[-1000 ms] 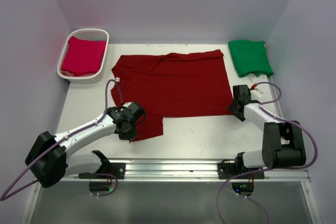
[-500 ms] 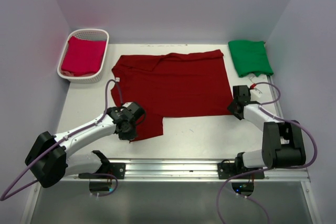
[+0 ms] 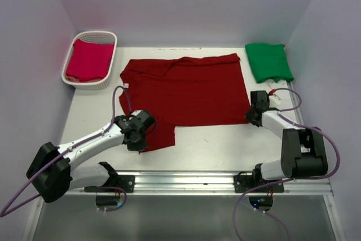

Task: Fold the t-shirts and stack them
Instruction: Fold the tshirt

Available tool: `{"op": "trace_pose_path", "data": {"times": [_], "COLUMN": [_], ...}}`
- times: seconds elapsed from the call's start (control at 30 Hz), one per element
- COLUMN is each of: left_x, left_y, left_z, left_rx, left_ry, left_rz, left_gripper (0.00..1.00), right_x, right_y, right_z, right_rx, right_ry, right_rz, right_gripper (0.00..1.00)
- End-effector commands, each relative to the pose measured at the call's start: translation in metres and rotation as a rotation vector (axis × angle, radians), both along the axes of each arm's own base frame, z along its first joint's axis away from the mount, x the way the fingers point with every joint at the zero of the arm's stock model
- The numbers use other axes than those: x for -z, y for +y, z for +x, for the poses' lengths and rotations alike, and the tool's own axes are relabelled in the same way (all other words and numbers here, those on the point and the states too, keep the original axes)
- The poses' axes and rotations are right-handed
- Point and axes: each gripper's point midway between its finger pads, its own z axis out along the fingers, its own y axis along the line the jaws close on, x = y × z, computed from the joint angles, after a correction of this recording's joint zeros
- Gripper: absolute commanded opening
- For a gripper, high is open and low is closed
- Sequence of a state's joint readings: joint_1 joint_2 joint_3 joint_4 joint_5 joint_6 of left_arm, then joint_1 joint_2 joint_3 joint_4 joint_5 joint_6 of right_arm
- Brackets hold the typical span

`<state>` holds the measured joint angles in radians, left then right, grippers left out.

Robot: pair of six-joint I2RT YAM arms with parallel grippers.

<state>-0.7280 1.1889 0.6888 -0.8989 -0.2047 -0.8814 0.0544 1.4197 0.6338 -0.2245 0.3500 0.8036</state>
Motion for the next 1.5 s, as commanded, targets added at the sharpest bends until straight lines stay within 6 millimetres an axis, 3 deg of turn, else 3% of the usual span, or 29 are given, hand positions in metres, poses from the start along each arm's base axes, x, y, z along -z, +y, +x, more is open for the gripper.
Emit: {"op": "trace_pose_path", "data": {"times": [0.0,0.2,0.33,0.53,0.77,0.93,1.27,1.43,1.47], "left_x": [-0.008,-0.025,-0.045,-0.079,-0.104,-0.118,-0.114,-0.119,-0.119], "left_y": [-0.001,-0.004,0.005,0.016,0.022,0.022,0.034,0.027,0.026], "left_z": [0.003,0.015,0.027,0.045,0.074,0.104,0.168,0.194,0.200], "left_rx": [-0.025,-0.058,-0.112,-0.191,-0.239,-0.251,-0.266,-0.257,-0.250], "left_ry": [-0.031,-0.104,-0.199,-0.337,-0.485,-0.558,-0.590,-0.602,-0.600], "left_rz": [-0.011,-0.040,-0.022,-0.009,0.019,0.037,0.079,0.079,0.082], "left_gripper": [0.00,0.00,0.00,0.00,0.00,0.00,0.00,0.00,0.00], "right_x": [0.007,-0.020,-0.046,-0.062,-0.070,-0.060,-0.065,-0.074,-0.068], "right_y": [0.006,0.005,0.003,0.000,-0.001,0.001,0.001,-0.001,-0.002], "right_z": [-0.027,-0.042,-0.040,-0.032,-0.007,0.013,0.053,0.077,0.079], "right_rx": [-0.010,-0.039,-0.049,-0.051,-0.056,-0.065,-0.066,-0.063,-0.064], "right_ry": [0.077,0.039,-0.021,-0.050,-0.080,-0.055,-0.069,-0.092,-0.073], "right_rz": [0.039,0.029,0.012,-0.007,-0.022,-0.025,-0.039,-0.055,-0.058], "right_gripper": [0.00,0.00,0.00,0.00,0.00,0.00,0.00,0.00,0.00]}}
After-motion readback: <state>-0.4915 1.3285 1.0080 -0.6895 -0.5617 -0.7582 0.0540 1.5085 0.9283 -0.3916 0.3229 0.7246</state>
